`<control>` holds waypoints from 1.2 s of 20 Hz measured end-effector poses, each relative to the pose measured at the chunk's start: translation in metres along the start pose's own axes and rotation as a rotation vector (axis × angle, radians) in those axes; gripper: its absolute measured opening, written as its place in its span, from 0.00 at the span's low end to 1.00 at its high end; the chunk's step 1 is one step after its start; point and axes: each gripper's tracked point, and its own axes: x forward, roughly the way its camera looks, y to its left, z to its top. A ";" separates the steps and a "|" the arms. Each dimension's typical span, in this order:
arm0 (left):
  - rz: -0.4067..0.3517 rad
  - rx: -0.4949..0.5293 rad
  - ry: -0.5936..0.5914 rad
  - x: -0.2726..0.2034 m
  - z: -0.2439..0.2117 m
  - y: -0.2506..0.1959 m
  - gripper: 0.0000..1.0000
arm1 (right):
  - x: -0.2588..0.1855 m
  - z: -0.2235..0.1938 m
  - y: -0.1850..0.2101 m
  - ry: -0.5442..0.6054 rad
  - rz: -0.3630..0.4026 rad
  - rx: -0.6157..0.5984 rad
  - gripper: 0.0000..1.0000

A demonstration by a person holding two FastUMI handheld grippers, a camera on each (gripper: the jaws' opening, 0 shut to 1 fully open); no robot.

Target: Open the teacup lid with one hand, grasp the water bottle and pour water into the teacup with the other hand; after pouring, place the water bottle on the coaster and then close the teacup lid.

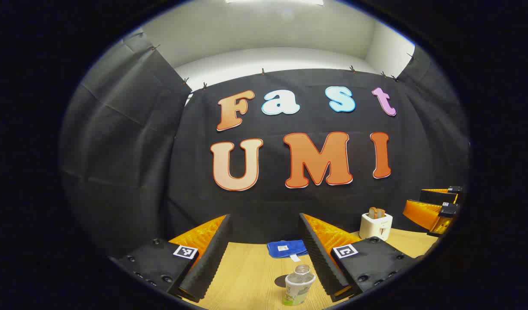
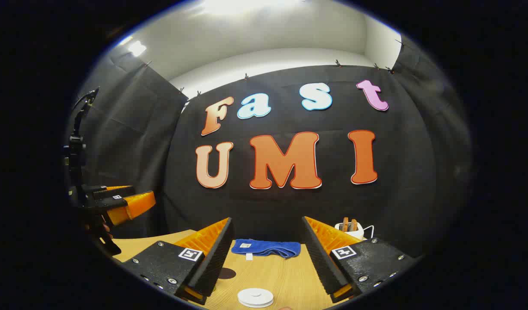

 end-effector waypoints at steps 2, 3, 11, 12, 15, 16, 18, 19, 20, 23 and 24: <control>0.010 -0.001 0.026 0.003 -0.008 0.005 0.96 | 0.002 -0.003 0.004 0.002 0.009 -0.004 0.93; 0.012 -0.006 0.030 0.003 -0.008 0.007 0.96 | 0.004 -0.007 0.004 0.012 0.005 -0.010 0.93; 0.002 -0.026 -0.006 -0.003 0.001 0.010 0.96 | 0.007 -0.022 0.013 0.072 0.018 0.022 0.93; -0.002 -0.035 -0.002 -0.003 0.000 0.010 0.98 | 0.006 -0.022 0.012 0.073 0.017 0.028 0.93; -0.014 -0.056 0.012 -0.001 -0.005 0.009 0.98 | 0.005 -0.022 0.007 0.075 0.006 0.035 0.94; -0.016 -0.059 0.016 -0.001 -0.006 0.008 0.96 | 0.006 -0.020 0.007 0.075 0.005 0.042 0.93; -0.032 -0.069 0.020 0.001 -0.007 0.003 0.98 | 0.006 -0.018 0.009 0.074 0.011 0.064 0.93; -0.049 -0.076 0.024 0.000 -0.009 -0.002 0.98 | 0.006 -0.018 0.010 0.075 0.016 0.069 0.93; -0.071 -0.081 0.023 -0.001 -0.009 -0.008 0.98 | 0.006 -0.021 0.010 0.080 0.018 0.066 0.93; -0.124 -0.086 0.026 0.000 -0.013 -0.021 0.98 | 0.008 -0.033 0.003 0.106 0.003 0.041 0.94; -0.132 -0.081 0.033 0.000 -0.017 -0.024 0.96 | 0.009 -0.037 0.004 0.111 0.005 0.040 0.94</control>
